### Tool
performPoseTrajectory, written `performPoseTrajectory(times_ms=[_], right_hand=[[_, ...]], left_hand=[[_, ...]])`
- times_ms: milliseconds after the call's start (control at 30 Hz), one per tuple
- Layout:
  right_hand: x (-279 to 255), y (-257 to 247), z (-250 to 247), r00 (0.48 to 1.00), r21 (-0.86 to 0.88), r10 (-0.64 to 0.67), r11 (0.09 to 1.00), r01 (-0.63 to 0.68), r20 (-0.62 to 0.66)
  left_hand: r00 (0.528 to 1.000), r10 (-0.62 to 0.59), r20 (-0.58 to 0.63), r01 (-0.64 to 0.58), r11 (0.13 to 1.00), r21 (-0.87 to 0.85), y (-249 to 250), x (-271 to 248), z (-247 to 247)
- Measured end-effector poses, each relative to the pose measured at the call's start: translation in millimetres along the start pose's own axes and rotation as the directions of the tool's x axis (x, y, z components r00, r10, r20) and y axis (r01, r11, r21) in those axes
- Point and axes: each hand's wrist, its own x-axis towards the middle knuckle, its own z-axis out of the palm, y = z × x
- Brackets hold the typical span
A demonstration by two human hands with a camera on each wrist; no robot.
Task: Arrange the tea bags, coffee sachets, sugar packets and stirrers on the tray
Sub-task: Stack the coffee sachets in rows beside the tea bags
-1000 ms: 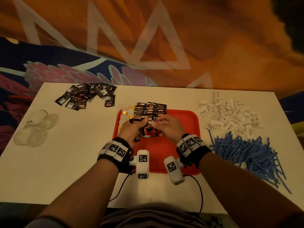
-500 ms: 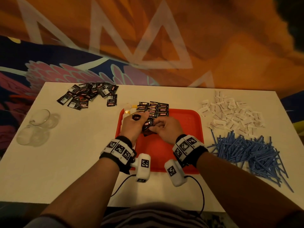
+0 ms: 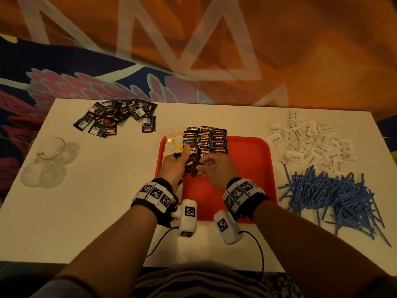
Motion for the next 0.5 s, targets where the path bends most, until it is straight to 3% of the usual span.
performPoseTrajectory(times_ms=[67,200,300,367,500], right_hand=[[2.1,6.3,-0.2,0.997,0.024,0.073,0.997,-0.073,0.003],[5.2,11.7,9.7,0.997,-0.073,0.039,0.997,-0.035,0.062],[11.7,10.3,22.3,0.998,-0.066,0.034,0.997,-0.030,0.057],[18.8,9.2,28.5,0.998,-0.114,0.027,0.993,-0.020,0.058],[32.9,15.2,33.5,0.994,-0.229,0.106,0.969,-0.094,0.039]], left_hand=[[0.998,-0.032,0.054,0.033,0.999,-0.014,-6.0,2.3,-9.4],[0.987,-0.084,0.136,0.067,0.990,0.128,-21.7,16.2,-20.0],[0.990,-0.125,0.062,0.106,0.963,0.248,-18.7,25.9,-15.5],[0.997,-0.081,-0.021,0.083,0.944,0.320,-17.1,32.2,-15.8],[0.988,-0.056,-0.145,0.091,0.965,0.246,-16.8,42.6,-29.5]])
